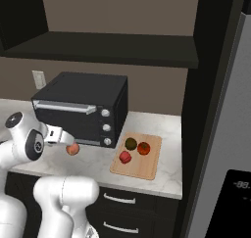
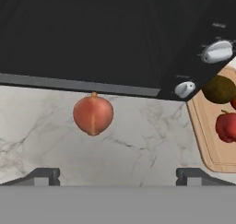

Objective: Place the avocado, onion, tomato, and bell pepper on the cutting board.

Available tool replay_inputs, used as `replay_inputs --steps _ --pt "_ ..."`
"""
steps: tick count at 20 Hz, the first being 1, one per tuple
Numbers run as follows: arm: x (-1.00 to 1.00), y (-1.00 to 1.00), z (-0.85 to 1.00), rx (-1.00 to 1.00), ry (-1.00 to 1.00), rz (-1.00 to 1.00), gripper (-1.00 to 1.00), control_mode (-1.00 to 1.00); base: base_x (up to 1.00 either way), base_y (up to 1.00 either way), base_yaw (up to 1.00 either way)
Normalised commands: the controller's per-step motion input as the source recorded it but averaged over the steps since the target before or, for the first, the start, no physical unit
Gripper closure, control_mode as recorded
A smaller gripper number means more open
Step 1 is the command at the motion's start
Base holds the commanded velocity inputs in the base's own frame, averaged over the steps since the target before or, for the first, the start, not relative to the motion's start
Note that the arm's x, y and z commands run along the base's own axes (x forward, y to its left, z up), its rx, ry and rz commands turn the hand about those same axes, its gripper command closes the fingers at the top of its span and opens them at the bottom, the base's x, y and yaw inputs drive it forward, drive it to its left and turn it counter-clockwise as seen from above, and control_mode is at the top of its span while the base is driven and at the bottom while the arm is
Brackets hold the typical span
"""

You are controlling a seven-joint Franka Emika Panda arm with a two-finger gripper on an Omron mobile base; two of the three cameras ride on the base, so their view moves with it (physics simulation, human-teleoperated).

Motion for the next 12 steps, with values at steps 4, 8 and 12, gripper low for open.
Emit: replay_inputs --steps 4,8,12 --pt "0.25 0.10 -0.13 0.02 0.04 0.00 -1.00 -1.00 0.00 0.00 0.00" --pt "0.29 0.05 -0.12 0.06 0.05 0.00 -1.00 -1.00 0.00 0.00 0.00" --pt "0.31 0.01 -0.17 0.05 0.10 0.00 -1.00 -1.00 0.00 0.00 0.00"
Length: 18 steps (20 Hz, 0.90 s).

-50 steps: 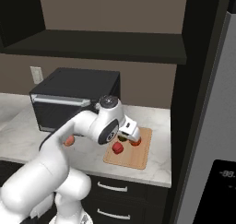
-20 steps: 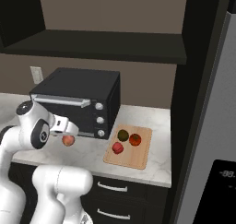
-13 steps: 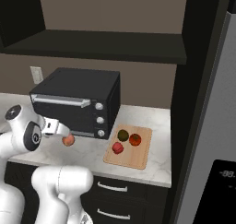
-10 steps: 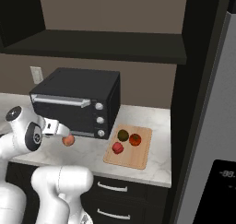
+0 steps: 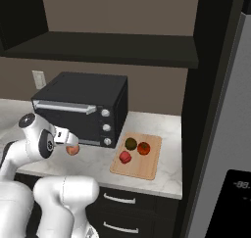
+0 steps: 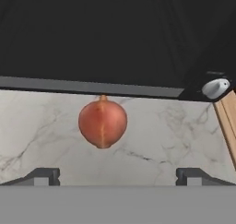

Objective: Place the avocado, onion, tomato, and bell pepper on the cutting board.

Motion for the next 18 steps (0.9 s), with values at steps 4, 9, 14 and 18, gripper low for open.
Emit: replay_inputs --steps 4,9,14,18 --pt "0.27 0.00 -0.20 0.00 0.14 0.00 -1.00 -1.00 0.00 0.00 0.00" --pt "0.26 0.10 -0.26 0.00 0.07 0.00 -1.00 -1.00 0.00 0.00 0.00" --pt "0.27 0.13 -0.19 0.00 0.01 0.00 -1.00 -1.00 0.00 0.00 0.00" --pt "0.09 0.01 -0.24 0.00 0.00 0.00 -1.00 -1.00 0.00 0.00 0.00"
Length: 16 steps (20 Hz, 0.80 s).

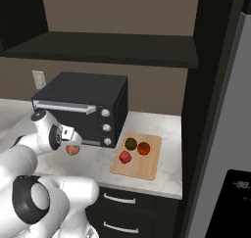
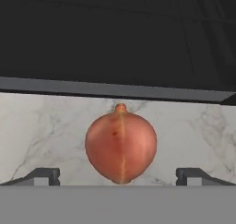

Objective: Place the avocado, onion, tomato, and bell pepper on the cutting board.

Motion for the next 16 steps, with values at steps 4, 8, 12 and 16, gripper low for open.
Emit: replay_inputs --steps 4,8,12,16 --pt "0.02 -0.01 -0.26 0.00 0.00 -0.01 -1.00 -1.00 0.00 0.00 0.00" --pt "0.05 0.00 -0.27 0.00 0.00 -0.02 -1.00 -1.00 0.00 0.00 0.00" --pt "0.18 -0.02 -0.18 0.00 0.00 -0.04 -1.00 -1.00 0.00 0.00 0.00" --pt "0.21 -0.10 -0.12 0.00 0.01 -0.05 -1.00 -1.00 0.00 0.00 0.00"
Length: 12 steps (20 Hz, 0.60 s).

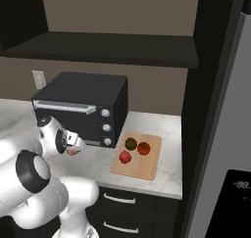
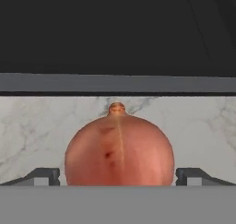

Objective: Place the avocado, onion, tomato, and bell pepper on the cutting board.

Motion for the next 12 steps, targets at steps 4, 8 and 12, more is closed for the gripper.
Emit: replay_inputs --steps 4,8,12 --pt "0.18 -0.03 -0.11 0.00 0.02 -0.05 -1.00 -1.00 0.00 0.00 0.00" --pt "0.02 0.00 -0.18 0.00 0.03 -0.03 -1.00 -1.00 0.00 0.00 0.00" --pt "0.02 0.00 -0.16 0.00 0.00 0.00 1.00 -1.00 0.00 0.00 0.00"
